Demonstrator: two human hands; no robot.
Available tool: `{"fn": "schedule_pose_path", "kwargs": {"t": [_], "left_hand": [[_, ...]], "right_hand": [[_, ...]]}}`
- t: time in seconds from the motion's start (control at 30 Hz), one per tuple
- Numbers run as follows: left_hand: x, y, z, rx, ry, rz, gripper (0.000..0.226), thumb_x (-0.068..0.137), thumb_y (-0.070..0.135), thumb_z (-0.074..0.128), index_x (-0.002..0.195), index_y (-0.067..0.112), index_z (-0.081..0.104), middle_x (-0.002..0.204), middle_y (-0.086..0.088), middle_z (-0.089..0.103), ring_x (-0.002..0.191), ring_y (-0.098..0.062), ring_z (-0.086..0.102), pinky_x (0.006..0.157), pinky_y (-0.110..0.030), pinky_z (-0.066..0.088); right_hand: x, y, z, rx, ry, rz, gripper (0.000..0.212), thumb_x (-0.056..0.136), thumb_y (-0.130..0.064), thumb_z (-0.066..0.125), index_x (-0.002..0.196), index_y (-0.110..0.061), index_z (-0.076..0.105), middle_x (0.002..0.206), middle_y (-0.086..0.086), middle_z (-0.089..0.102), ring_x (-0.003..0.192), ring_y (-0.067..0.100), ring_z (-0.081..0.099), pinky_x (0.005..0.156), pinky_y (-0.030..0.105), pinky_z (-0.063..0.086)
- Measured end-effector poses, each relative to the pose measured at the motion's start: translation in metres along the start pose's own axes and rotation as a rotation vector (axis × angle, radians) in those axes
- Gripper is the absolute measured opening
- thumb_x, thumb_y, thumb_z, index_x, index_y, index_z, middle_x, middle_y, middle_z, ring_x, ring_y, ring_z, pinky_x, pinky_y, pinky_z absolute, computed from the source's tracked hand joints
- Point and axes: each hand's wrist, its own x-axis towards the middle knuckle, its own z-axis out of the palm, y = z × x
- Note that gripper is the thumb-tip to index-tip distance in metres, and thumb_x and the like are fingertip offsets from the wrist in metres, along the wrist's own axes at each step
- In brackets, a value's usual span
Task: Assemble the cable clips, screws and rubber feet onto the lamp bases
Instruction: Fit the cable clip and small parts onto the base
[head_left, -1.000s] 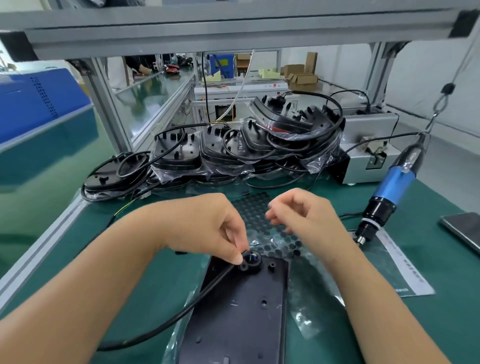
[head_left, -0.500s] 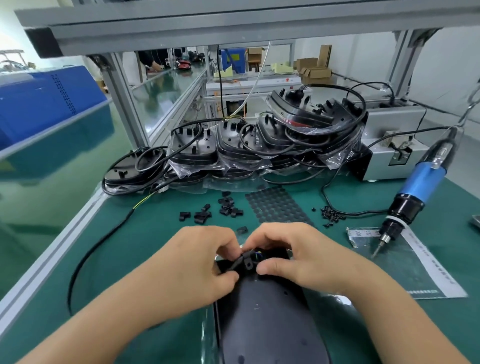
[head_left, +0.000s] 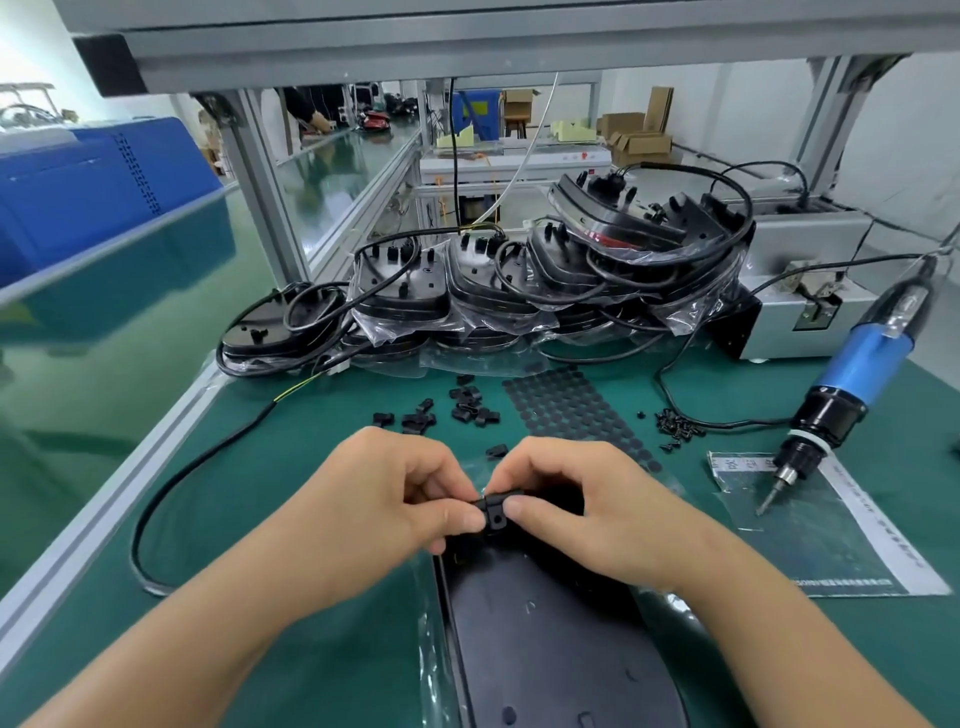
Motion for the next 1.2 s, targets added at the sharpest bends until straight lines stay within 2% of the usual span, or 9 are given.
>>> {"fn": "schedule_pose_path", "kwargs": {"t": [0.2,0.4,0.53,0.6,0.7,0.83,0.9,1.07,1.2], "left_hand": [[0.009,-0.006,0.001,-0.014,-0.06,0.045,0.01,0.082,0.027,0.074,0.073,0.027,0.071,0.06,0.005,0.066,0.053,-0.004,0.059,0.054,-0.015,0.044],[0.031,0.01,-0.019,0.124,-0.126,0.095,0.017,0.086,0.046,0.066,0.08,0.032,0.073,0.078,0.003,0.072,0.076,-0.021,0.066,0.073,-0.039,0.055],[0.089,0.045,0.005,0.135,-0.02,0.182,0.015,0.088,0.03,0.066,0.079,0.022,0.075,0.072,0.011,0.073,0.066,-0.002,0.066,0.067,-0.018,0.053],[0.122,0.056,0.033,0.231,-0.052,0.202,0.011,0.087,0.022,0.068,0.085,0.017,0.077,0.072,0.008,0.071,0.064,-0.005,0.062,0.065,-0.016,0.049],[0.162,0.058,0.064,0.336,-0.094,0.221,0.014,0.086,0.016,0.066,0.094,0.014,0.077,0.071,0.007,0.061,0.061,-0.001,0.05,0.06,-0.013,0.04],[0.186,0.052,0.088,0.498,-0.151,0.238,0.014,0.082,0.005,0.06,0.086,0.007,0.073,0.064,-0.009,0.057,0.059,-0.012,0.039,0.045,-0.017,0.028],[0.19,0.047,0.097,0.552,-0.195,0.261,0.005,0.081,0.009,0.069,0.085,0.011,0.071,0.067,-0.003,0.058,0.067,-0.015,0.045,0.052,-0.02,0.029],[0.198,0.043,0.104,0.558,-0.257,0.267,0.028,0.081,0.02,0.076,0.11,0.016,0.073,0.1,-0.003,0.071,0.082,-0.011,0.058,0.077,-0.019,0.043],[0.203,0.046,0.105,0.563,-0.261,0.265,0.021,0.082,0.016,0.075,0.103,0.013,0.075,0.083,0.003,0.066,0.075,-0.006,0.055,0.075,-0.019,0.042]], "right_hand": [[0.001,0.002,0.0,-0.024,0.025,0.002,0.011,0.089,-0.013,0.067,0.097,-0.018,0.072,0.085,-0.014,0.07,0.083,0.0,0.063,0.076,0.011,0.044],[0.0,0.003,0.001,0.015,0.055,0.046,0.005,0.088,-0.016,0.068,0.091,-0.015,0.072,0.084,-0.007,0.071,0.079,0.006,0.064,0.076,0.021,0.05],[0.0,0.004,-0.004,0.153,0.081,0.117,0.008,0.088,-0.01,0.066,0.096,-0.011,0.071,0.091,-0.003,0.073,0.085,0.005,0.066,0.081,0.02,0.051],[0.002,0.007,-0.012,0.164,0.205,0.179,0.01,0.087,-0.007,0.065,0.087,-0.014,0.073,0.083,-0.004,0.074,0.078,0.007,0.066,0.075,0.022,0.051],[0.003,0.018,-0.03,0.052,0.424,0.279,0.023,0.085,-0.005,0.06,0.068,-0.016,0.072,0.073,0.002,0.072,0.074,0.024,0.066,0.074,0.043,0.054],[0.0,0.033,-0.049,0.178,0.653,0.391,0.025,0.083,-0.005,0.055,0.063,-0.01,0.069,0.069,0.006,0.071,0.071,0.03,0.068,0.071,0.043,0.058],[-0.002,0.039,-0.054,0.216,0.814,0.428,0.023,0.081,-0.01,0.054,0.063,-0.012,0.068,0.07,0.005,0.071,0.073,0.031,0.068,0.072,0.047,0.058],[-0.014,0.049,-0.078,0.276,1.323,0.45,0.021,0.079,-0.016,0.048,0.064,-0.021,0.061,0.063,-0.008,0.068,0.073,0.019,0.068,0.062,0.033,0.049],[-0.022,0.062,-0.091,0.243,1.511,0.547,0.019,0.084,-0.014,0.045,0.073,-0.012,0.06,0.067,-0.004,0.065,0.069,0.022,0.057,0.064,0.032,0.046]]}}
